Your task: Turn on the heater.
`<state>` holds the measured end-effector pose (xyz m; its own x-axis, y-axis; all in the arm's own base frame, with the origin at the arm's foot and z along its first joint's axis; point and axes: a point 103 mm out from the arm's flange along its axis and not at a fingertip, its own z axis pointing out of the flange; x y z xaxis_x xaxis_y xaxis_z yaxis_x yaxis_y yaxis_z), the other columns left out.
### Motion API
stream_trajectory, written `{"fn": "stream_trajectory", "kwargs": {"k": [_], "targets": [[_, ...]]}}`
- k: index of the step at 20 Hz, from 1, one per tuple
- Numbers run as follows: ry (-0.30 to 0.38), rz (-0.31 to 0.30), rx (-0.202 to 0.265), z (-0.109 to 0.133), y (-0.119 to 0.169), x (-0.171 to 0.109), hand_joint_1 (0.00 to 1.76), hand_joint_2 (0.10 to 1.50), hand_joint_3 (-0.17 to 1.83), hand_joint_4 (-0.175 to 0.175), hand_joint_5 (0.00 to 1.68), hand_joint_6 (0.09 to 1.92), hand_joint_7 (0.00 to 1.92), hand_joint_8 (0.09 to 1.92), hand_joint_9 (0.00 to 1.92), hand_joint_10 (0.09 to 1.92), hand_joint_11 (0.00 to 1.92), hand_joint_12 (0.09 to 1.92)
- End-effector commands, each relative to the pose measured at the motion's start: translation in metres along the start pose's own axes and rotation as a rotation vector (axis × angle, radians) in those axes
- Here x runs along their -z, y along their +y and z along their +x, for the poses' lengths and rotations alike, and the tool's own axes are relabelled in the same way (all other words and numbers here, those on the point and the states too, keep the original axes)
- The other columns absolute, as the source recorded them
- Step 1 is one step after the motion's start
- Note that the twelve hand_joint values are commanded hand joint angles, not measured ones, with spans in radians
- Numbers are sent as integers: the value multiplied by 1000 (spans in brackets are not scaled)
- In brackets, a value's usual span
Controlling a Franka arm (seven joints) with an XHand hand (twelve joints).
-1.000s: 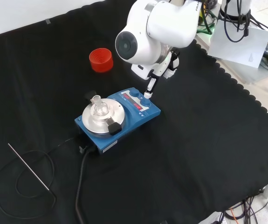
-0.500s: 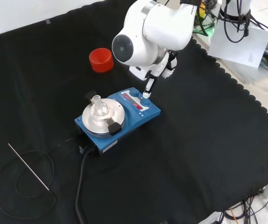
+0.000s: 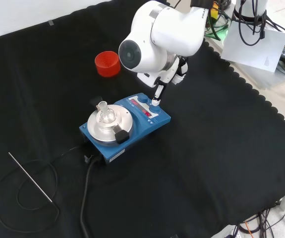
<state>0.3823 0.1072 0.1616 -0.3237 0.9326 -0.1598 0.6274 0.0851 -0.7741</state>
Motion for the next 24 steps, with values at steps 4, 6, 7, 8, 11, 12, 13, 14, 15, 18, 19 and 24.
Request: {"fn": "stream_trajectory", "kwargs": {"k": [4, 6, 7, 8, 11, 12, 13, 14, 15, 18, 19, 24], "targets": [[-8, 3, -6, 5, 4, 1, 1419, 656, 1087, -9, 252, 87, 1560, 1615, 1649, 1461, 1371, 1305], [-5, 3, -4, 5, 4, 2, 1420, 655, 1088, -10, 253, 87, 1560, 1615, 1650, 1461, 1371, 1306], [-3, 3, -1, 5, 5, 1, 1420, 655, 1089, -10, 254, 87, 1560, 1615, 1650, 1461, 1371, 1306], [-5, 5, -3, 5, 5, 2, 1421, 655, 1089, -10, 254, 87, 1560, 1615, 1650, 1462, 1370, 1306], [-3, 6, -8, 7, 7, 3, 1421, 653, 1092, -10, 256, 87, 1560, 1615, 1651, 1462, 1370, 1308], [-2, 5, -6, 8, 8, 4, 1421, 653, 1092, -10, 257, 87, 1560, 1615, 1651, 1462, 1370, 1308], [-1, 5, -2, 8, 8, 3, 1421, 653, 1093, -10, 258, 87, 1560, 1615, 1651, 1462, 1370, 1308], [1, 6, 1, 6, 9, 3, 1421, 653, 1094, -11, 258, 87, 1561, 1615, 1651, 1462, 1370, 1309], [2, 9, 2, 4, 10, 1, 1421, 652, 1094, -11, 260, 87, 1561, 1615, 1651, 1462, 1370, 1309], [1, 13, 0, -1, 11, -2, 1421, 652, 1095, -12, 265, 87, 1562, 1615, 1651, 1462, 1370, 1309], [0, 13, 0, -2, 11, -2, 1421, 652, 1096, -13, 267, 87, 1563, 1615, 1651, 1462, 1370, 1310], [-9, 20, -8, 4, 11, 1, 1421, 651, 1099, -14, 273, 87, 1565, 1614, 1653, 1463, 1370, 1311]]}}
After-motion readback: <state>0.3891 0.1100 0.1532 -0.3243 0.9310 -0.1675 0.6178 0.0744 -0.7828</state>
